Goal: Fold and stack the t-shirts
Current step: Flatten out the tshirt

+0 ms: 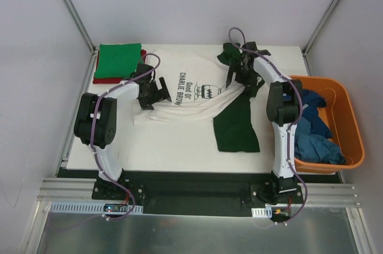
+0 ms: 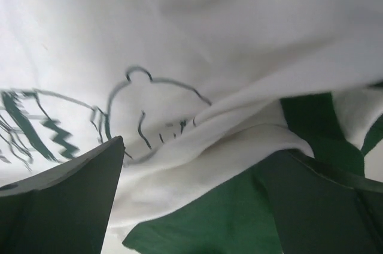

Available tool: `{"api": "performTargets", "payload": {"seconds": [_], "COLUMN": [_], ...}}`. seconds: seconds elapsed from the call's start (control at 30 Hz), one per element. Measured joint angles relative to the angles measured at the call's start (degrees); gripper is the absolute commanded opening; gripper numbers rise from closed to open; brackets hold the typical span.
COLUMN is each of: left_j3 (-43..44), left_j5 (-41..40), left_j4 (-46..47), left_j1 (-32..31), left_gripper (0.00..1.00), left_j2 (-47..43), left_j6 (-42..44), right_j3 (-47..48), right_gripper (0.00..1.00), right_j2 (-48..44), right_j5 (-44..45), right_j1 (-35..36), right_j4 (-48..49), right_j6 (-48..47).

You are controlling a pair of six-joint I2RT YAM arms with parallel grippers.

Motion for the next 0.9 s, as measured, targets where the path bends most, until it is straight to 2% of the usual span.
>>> {"api": "performTargets", "payload": {"seconds": [0.1, 0.2, 0.33, 0.53, 0.6, 0.63, 0.73, 0.8, 0.9], "left_j3": [4.4, 5.6, 2.5, -9.7, -13.9, -15.7, -19.0, -19.0, -18.0], "left_j5": [0.5, 1.3, 1.0, -5.7, -7.5, -7.8, -9.3, -9.5, -8.9], "left_j4": [0.7, 1.2, 1.5, -1.1, -1.5, -1.9, -3.8, -4.3, -4.3], "left_j1": [0.2, 0.4, 0.4, 1.1, 3.5, 5.3, 10.8, 11.9, 12.0], "left_gripper": [0.99, 0.99, 0.99, 0.99, 0.99, 0.96, 0.83, 0.74, 0.66], "left_j2": [3.0, 2.4, -3.9, -25.4, -31.3, -33.0, -33.1, -30.3, -24.9], "left_j6": [0.7, 1.4, 1.9, -0.1, -1.4, -2.1, -3.9, -4.4, -5.1], "right_j3": [11.4, 13.3, 1.4, -20.8, -26.8, -29.2, -36.7, -40.6, -45.3], "right_gripper": [0.97, 0.97, 0.97, 0.97, 0.97, 0.97, 0.97, 0.97, 0.97], "right_j2": [6.4, 7.2, -1.5, -27.1, -35.0, -38.2, -45.7, -47.9, -48.9], "right_j5": [0.2, 0.6, 2.7, 5.2, 5.5, 5.7, 5.5, 5.2, 4.7], "right_j1": [-1.4, -2.0, -0.5, 4.1, 4.2, 4.0, 3.5, 3.5, 3.6], "right_j4": [-0.9, -1.8, -0.2, 4.0, 5.3, 5.7, 7.4, 8.0, 8.0], "right_j6": [-1.9, -3.9, -6.6, -6.6, -5.6, -5.0, -3.1, -2.1, -0.7]}}
